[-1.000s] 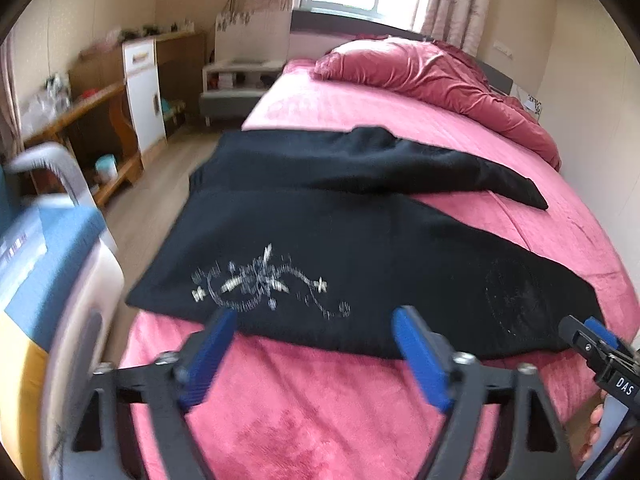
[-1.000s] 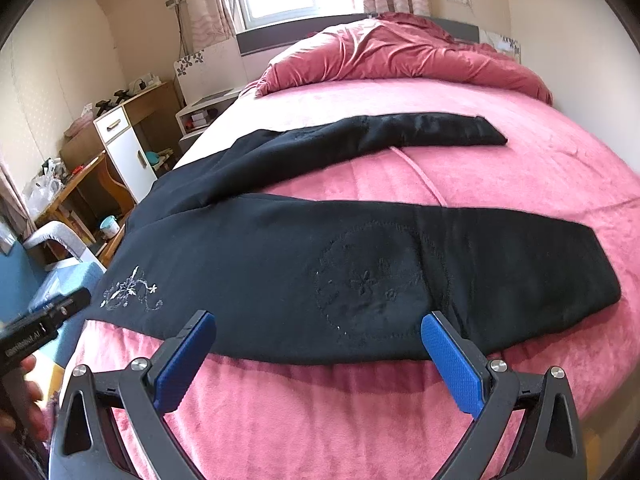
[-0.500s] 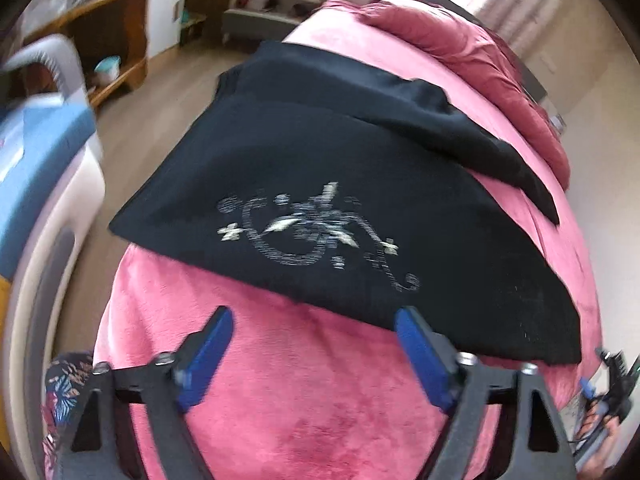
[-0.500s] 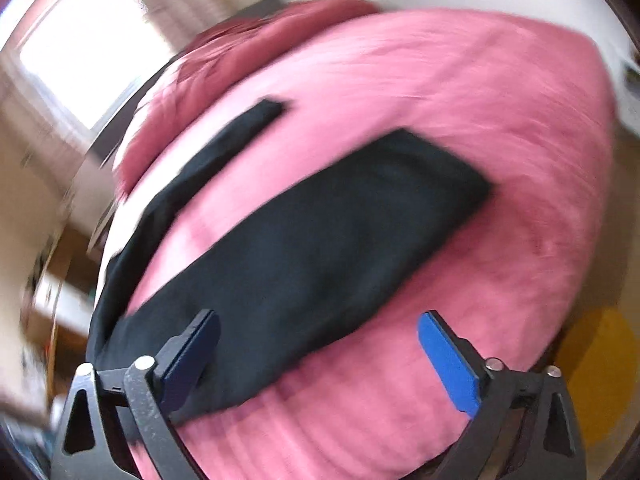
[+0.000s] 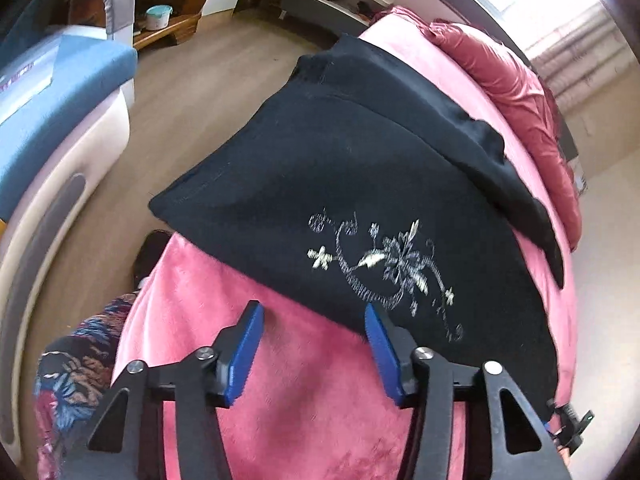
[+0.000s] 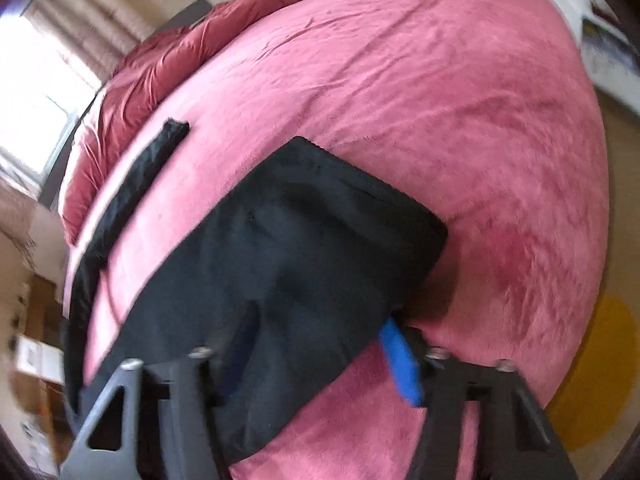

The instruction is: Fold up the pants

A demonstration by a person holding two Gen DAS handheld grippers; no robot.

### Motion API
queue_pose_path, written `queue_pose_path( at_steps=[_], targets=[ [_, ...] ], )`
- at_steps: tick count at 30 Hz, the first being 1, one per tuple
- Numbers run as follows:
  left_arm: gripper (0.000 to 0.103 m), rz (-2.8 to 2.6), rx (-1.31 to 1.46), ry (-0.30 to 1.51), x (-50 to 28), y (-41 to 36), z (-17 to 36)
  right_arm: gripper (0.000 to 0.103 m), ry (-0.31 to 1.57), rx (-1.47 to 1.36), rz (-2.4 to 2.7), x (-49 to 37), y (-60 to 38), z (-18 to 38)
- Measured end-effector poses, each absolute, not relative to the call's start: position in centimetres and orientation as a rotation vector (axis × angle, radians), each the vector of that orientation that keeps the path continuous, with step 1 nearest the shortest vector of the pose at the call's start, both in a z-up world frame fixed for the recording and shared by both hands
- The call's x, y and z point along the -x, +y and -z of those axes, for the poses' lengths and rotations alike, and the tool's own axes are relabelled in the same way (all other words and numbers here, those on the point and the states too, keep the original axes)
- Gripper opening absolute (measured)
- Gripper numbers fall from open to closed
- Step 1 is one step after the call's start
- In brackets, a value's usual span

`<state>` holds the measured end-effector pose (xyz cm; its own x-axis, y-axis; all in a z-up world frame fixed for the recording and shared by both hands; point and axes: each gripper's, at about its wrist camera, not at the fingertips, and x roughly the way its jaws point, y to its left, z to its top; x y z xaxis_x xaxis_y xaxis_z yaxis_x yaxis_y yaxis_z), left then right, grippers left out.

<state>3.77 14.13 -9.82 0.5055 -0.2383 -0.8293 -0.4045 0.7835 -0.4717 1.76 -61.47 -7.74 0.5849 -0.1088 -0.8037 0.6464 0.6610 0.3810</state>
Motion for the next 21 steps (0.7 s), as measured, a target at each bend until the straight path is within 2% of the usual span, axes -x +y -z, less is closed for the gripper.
queue_pose_path(
  at_steps=[1, 2, 7, 8, 9, 10, 11, 12, 15, 21],
  targets=[
    [0.050, -0.115, 0.701, 1.059, -3.8, 14.2, 9.9, 0.035, 0.843, -0.710, 0.491, -2.0, -61.6, 7.7],
    [0.050, -0.116, 0.714, 1.055, -4.0, 14.4, 10.0, 0.033, 0.846, -0.709, 0.485, -2.2, -61.8, 7.7],
    [0.049, -0.165, 0.755, 1.052, -6.1, 14.6, 10.6, 0.033, 0.863, -0.698, 0.489, -3.5, -62.5, 7.8],
    [0.046, -0.175, 0.739, 1.046, -6.7, 14.5, 10.5, 0.033, 0.867, -0.686, 0.490, -3.8, -62.5, 7.8],
    [0.035, -0.185, 0.727, 1.042, -6.8, 14.5, 10.5, 0.033, 0.873, -0.674, 0.490, -4.1, -62.5, 7.7],
    [0.024, -0.197, 0.713, 1.039, -6.7, 14.6, 10.4, 0.028, 0.873, -0.668, 0.487, -4.2, -62.5, 7.6],
    [0.020, -0.205, 0.698, 1.031, -6.7, 14.6, 10.2, 0.019, 0.872, -0.655, 0.482, -4.4, -62.5, 7.3],
    [0.014, -0.206, 0.692, 1.020, -6.7, 14.8, 10.1, 0.016, 0.871, -0.648, 0.480, -4.7, -62.5, 7.0],
    [0.008, -0.197, 0.682, 0.987, -6.4, 14.9, 9.0, 0.012, 0.850, -0.624, 0.470, -5.0, -62.7, 5.7],
    [0.007, -0.139, 0.623, 0.899, -5.0, 14.0, 5.0, 0.010, 0.786, -0.582, 0.430, -4.9, -62.8, 1.8]
  ],
)
